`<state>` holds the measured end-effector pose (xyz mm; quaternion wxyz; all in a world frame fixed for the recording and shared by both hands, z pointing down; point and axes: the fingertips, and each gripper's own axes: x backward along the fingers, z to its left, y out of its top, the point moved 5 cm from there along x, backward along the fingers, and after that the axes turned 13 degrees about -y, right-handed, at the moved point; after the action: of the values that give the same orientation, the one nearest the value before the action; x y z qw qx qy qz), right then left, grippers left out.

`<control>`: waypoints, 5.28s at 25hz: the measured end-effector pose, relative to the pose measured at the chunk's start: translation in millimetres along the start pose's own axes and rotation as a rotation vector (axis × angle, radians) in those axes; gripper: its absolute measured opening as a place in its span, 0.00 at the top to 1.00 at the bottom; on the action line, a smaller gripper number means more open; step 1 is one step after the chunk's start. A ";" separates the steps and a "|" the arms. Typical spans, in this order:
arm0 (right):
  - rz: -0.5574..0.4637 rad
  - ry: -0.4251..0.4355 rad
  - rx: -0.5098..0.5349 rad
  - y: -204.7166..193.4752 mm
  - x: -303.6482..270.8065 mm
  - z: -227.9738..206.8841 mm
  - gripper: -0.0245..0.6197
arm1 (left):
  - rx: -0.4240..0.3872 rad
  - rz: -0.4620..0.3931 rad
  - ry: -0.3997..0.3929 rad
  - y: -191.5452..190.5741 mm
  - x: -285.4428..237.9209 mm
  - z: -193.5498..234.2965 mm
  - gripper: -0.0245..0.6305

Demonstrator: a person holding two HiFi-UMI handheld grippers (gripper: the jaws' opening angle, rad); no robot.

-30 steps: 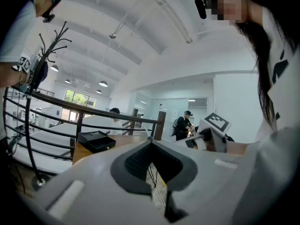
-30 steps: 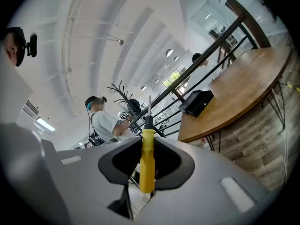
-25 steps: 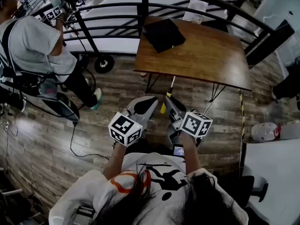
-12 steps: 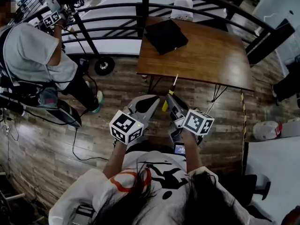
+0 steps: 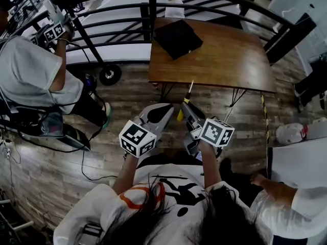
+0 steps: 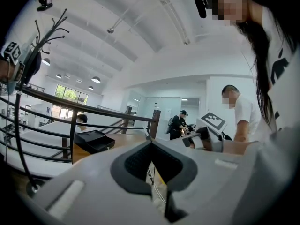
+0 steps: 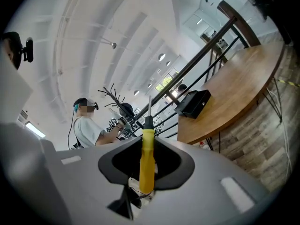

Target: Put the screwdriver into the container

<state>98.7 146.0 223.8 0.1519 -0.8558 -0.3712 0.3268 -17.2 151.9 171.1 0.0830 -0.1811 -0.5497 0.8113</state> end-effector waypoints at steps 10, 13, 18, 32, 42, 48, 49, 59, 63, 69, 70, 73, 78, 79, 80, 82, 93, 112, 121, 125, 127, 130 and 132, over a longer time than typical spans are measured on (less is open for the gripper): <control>-0.028 -0.063 -0.007 26.4 -10.1 -35.5 0.81 | 0.022 0.009 -0.038 -4.7 -37.3 32.5 0.96; -0.017 -0.068 -0.013 54.2 -22.1 -57.7 0.81 | 0.029 0.011 -0.028 3.2 -67.5 51.2 0.96; 0.005 -0.047 -0.012 101.6 -43.8 -95.5 0.81 | 0.035 0.012 0.015 13.0 -117.7 80.1 0.96; 0.006 -0.031 0.046 124.1 -207.7 -190.9 0.81 | 0.011 -0.046 0.044 -64.8 -175.5 234.8 0.96; 0.007 0.055 0.109 74.7 -336.2 -261.2 0.81 | -0.058 -0.079 0.125 -173.7 -179.6 332.3 0.96; 0.043 0.073 0.127 69.0 -372.1 -252.5 0.81 | -0.043 -0.088 0.164 -180.6 -161.4 358.9 0.96; 0.049 0.076 0.125 71.3 -371.3 -247.2 0.81 | -0.042 -0.090 0.171 -175.0 -157.9 358.1 0.96; 0.074 0.077 0.102 87.9 -424.5 -275.5 0.81 | -0.031 -0.055 0.208 -182.3 -175.3 411.8 0.96; 0.031 0.056 0.086 80.3 -426.7 -269.5 0.81 | -0.059 -0.037 0.164 -187.0 -164.1 416.4 0.96; -0.007 0.016 0.067 86.1 -419.6 -243.1 0.81 | -0.094 -0.014 0.114 -165.0 -150.7 419.9 0.96; -0.012 0.006 0.063 88.9 -420.6 -241.7 0.81 | -0.101 -0.013 0.102 -159.8 -151.2 421.4 0.96; -0.019 -0.025 0.054 89.7 -429.0 -242.2 0.81 | -0.120 -0.001 0.079 -154.6 -149.8 430.0 0.96; -0.025 -0.067 0.029 83.8 -457.3 -244.9 0.81 | -0.118 -0.002 0.047 -157.0 -143.5 458.3 0.96; -0.025 -0.078 0.020 84.7 -461.3 -246.3 0.81 | -0.118 -0.003 0.037 -155.2 -144.4 462.8 0.96; -0.027 -0.089 0.010 85.9 -464.3 -247.6 0.81 | -0.120 -0.003 0.027 -152.8 -145.5 466.2 0.96; -0.033 -0.111 -0.012 87.8 -466.7 -248.8 0.81 | -0.124 -0.004 0.005 -147.4 -146.2 469.2 0.96; -0.001 -0.250 -0.122 92.1 -543.9 -288.1 0.81 | -0.140 -0.025 -0.062 -136.7 -147.5 519.5 0.96; 0.132 -0.606 -0.227 105.0 -591.1 -344.6 0.82 | -0.120 -0.057 -0.045 -124.6 -134.9 557.1 0.96; 0.160 -0.580 -0.193 103.9 -591.6 -347.4 0.81 | -0.114 -0.060 -0.033 -131.4 -135.7 558.2 0.96; 0.183 -0.538 -0.190 100.1 -590.9 -344.7 0.76 | -0.115 -0.056 -0.030 -134.0 -137.6 552.1 0.96; 0.183 -0.533 -0.177 99.9 -590.3 -343.2 0.75 | -0.118 -0.056 -0.030 -133.2 -137.8 550.4 0.96; 0.181 -0.522 -0.163 102.9 -587.1 -342.3 0.75 | -0.121 -0.059 -0.022 -131.0 -140.2 547.2 0.96; 0.170 -0.504 -0.162 105.7 -579.4 -343.1 0.75 | -0.123 -0.058 -0.012 -131.9 -143.9 540.2 0.96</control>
<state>90.0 -357.3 683.5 -0.0421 -0.7849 -0.3493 0.5101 -101.3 -311.3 500.2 0.0921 -0.1651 -0.6038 0.7744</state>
